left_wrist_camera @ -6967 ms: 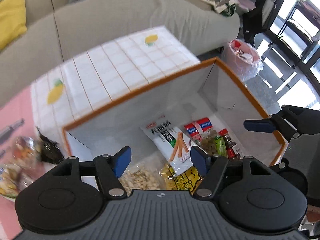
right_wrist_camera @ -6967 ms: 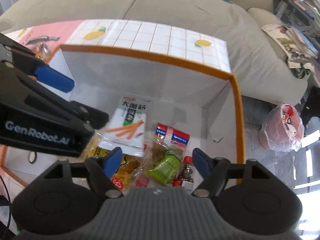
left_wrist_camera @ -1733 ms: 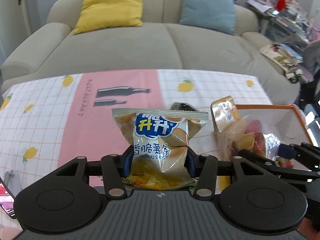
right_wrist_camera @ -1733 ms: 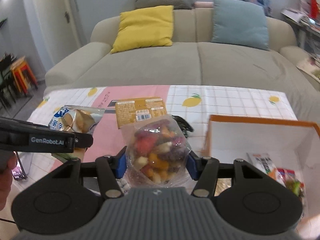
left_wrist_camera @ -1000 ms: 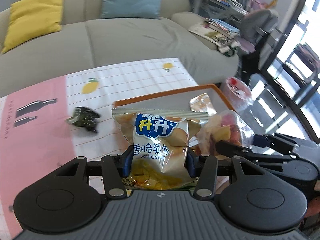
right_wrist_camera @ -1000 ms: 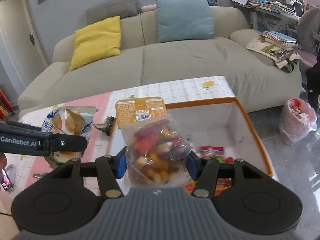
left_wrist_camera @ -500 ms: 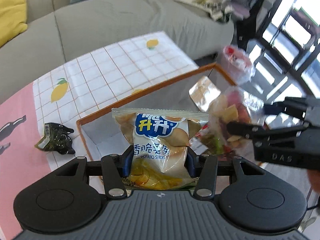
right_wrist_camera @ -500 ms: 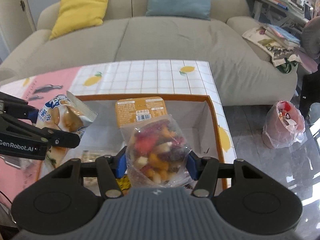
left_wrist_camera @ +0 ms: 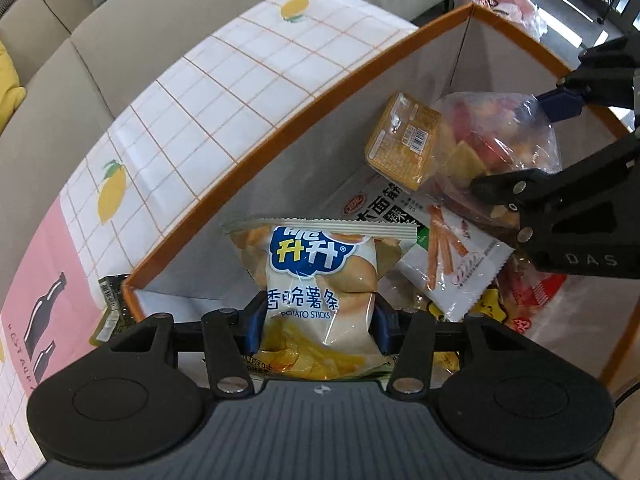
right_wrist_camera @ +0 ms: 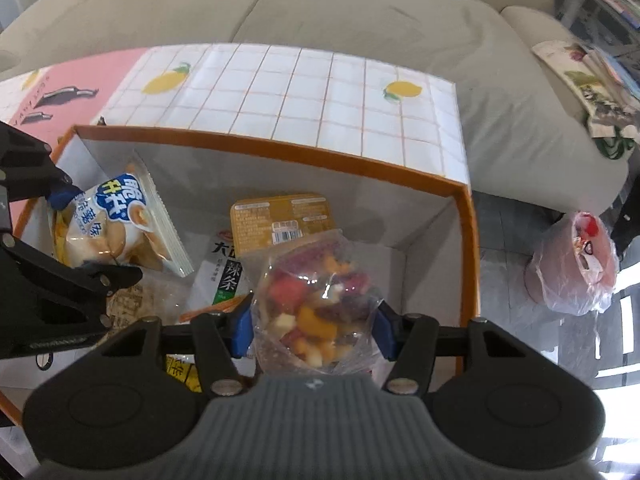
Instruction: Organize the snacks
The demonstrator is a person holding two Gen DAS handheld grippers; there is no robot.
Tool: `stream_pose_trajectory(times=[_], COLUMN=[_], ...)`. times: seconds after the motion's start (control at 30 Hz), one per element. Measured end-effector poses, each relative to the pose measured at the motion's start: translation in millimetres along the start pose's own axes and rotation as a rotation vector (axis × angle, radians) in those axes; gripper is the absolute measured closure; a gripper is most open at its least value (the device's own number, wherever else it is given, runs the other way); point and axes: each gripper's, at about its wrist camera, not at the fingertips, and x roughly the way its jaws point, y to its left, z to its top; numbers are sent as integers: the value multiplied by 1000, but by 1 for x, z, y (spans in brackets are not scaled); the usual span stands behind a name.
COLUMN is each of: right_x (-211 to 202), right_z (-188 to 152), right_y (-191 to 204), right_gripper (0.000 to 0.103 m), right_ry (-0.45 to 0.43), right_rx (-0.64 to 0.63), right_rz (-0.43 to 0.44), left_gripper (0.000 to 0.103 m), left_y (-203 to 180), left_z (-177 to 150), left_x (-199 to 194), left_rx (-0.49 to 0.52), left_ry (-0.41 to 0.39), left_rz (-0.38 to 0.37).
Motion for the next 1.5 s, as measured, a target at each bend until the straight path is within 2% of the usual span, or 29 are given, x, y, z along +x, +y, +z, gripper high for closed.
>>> stream_pose_trajectory(times=[0.17, 0.27, 0.37, 0.43, 0.47, 0.5, 0.87, 1.2, 1.5], right_x=[13, 21, 29, 29, 28, 27, -2, -59, -104], right_z=[3, 3, 1, 0, -1, -1, -1, -21, -53], right_y=[2, 3, 5, 6, 6, 5, -4, 12, 58], right_gripper=[46, 46, 45, 44, 42, 39, 24, 24, 24], right_ry=[8, 32, 42, 36, 37, 38, 8, -138, -302], right_rx=[-8, 10, 19, 20, 19, 20, 80, 200, 340], right_rz=[18, 33, 24, 20, 16, 10, 16, 1, 31], left_gripper=[44, 36, 34, 28, 21, 17, 16, 16, 16], left_y=[-3, -3, -5, -7, -8, -9, -5, 10, 26], left_z=[-1, -1, -1, -1, -2, -3, -17, -50, -108], left_x=[13, 16, 15, 14, 11, 8, -32, -87, -136], left_rx=[27, 25, 25, 43, 54, 63, 54, -47, -171], left_ry=[24, 24, 17, 5, -8, -27, -100, -243, -372], left_rz=[2, 10, 4, 11, 25, 40, 17, 33, 59])
